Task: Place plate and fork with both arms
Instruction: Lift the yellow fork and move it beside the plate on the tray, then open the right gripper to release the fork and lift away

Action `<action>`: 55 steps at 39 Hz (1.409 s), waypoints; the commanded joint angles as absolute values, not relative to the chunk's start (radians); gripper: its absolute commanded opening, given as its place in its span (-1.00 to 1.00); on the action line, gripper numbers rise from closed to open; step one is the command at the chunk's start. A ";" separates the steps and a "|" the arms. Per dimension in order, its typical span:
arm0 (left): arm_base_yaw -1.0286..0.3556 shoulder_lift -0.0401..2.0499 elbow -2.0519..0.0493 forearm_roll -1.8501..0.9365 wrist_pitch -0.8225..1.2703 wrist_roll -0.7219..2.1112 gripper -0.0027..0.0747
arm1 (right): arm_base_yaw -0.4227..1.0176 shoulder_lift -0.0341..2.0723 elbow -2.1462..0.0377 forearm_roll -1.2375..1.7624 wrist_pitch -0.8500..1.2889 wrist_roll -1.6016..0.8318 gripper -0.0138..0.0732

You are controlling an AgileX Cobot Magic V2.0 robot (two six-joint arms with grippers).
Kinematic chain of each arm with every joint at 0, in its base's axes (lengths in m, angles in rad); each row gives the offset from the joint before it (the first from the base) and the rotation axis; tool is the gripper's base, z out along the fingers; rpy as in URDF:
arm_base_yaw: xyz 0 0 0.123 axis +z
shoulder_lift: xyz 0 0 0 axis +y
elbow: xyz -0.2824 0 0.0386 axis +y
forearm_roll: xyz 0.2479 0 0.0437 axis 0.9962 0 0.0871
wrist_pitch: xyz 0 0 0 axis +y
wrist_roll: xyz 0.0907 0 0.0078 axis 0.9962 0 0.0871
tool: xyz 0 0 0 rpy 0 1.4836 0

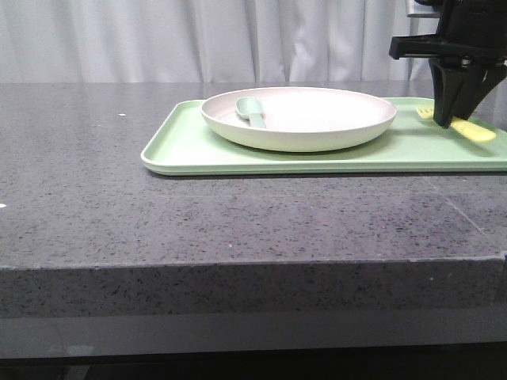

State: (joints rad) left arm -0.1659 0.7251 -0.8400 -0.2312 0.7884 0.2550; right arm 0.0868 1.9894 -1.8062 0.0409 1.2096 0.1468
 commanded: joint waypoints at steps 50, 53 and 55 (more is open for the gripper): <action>-0.165 0.722 -0.868 -0.252 0.715 0.254 0.18 | 0.112 1.547 -1.708 0.041 1.199 0.077 0.20; -0.165 0.722 -0.868 -0.252 0.715 0.254 0.18 | 0.120 1.456 -1.627 0.041 1.145 0.076 0.20; -0.165 0.722 -0.868 -0.252 0.715 0.254 0.18 | 0.125 1.393 -1.566 0.041 1.103 0.071 0.20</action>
State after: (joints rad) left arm -0.1659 0.7251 -0.8400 -0.2312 0.7884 0.2550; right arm 0.1183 1.5317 -1.6220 0.0413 1.1931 0.0920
